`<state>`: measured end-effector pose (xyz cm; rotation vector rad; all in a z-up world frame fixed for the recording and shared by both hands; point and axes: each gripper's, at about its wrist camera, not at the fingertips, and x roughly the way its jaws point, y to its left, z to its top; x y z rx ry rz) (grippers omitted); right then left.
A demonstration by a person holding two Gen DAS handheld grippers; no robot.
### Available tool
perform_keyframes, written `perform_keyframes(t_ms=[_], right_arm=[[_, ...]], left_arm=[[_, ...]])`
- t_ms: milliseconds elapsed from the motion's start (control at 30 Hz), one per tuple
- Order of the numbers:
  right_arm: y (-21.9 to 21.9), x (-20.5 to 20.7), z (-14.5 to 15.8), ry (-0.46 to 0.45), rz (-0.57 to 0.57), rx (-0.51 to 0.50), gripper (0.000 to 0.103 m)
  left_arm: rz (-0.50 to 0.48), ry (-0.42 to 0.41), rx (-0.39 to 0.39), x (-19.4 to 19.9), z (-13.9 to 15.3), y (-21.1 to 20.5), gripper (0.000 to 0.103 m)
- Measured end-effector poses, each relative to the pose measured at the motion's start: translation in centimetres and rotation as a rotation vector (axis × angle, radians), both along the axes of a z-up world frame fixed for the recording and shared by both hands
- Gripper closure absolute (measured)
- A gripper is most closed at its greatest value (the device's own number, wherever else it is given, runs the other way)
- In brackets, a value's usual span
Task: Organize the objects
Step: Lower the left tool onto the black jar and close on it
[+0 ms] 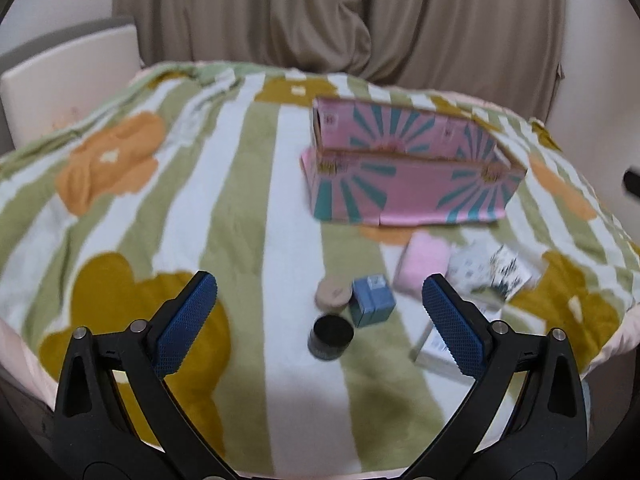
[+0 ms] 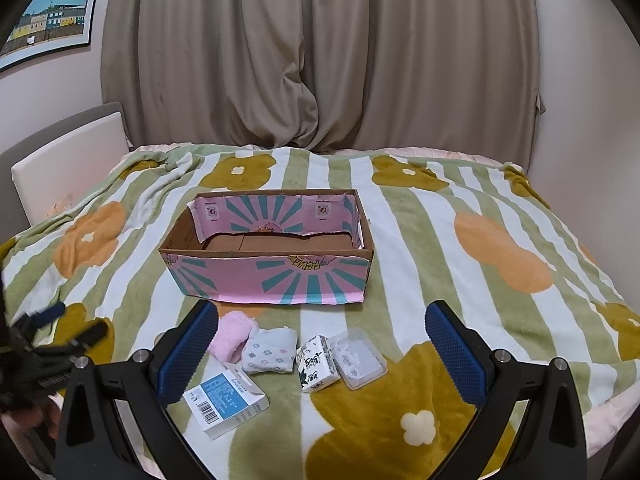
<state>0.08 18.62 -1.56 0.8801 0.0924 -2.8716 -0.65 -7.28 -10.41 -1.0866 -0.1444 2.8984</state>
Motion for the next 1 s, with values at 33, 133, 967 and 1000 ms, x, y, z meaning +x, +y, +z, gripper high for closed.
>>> perform_keyframes(t_ms=[33,133,967,1000], right_arm=[[0.0,0.0,0.0,0.0,-0.002,0.002,0.0],[-0.2,-0.1,-0.2,-0.004,-0.006,0.01,0.0],[0.7,-1.3,-1.2,-0.055,-0.1,0.036,0.0],[0.8,-1.4,-1.1,-0.055,-0.101,0.037,0.0]], left_arm=[[-0.015,-0.017,0.011,-0.2,-1.0,-0.1,0.005],[-0.049,-0.052,0.053,-0.7,-3.2,-0.2,0.012],[-0.136,-0.165,0.026,-3.5,-10.2,0.7,0.069],[-0.136,-0.164,0.023,-3.5,-10.2,0.8,0.069]])
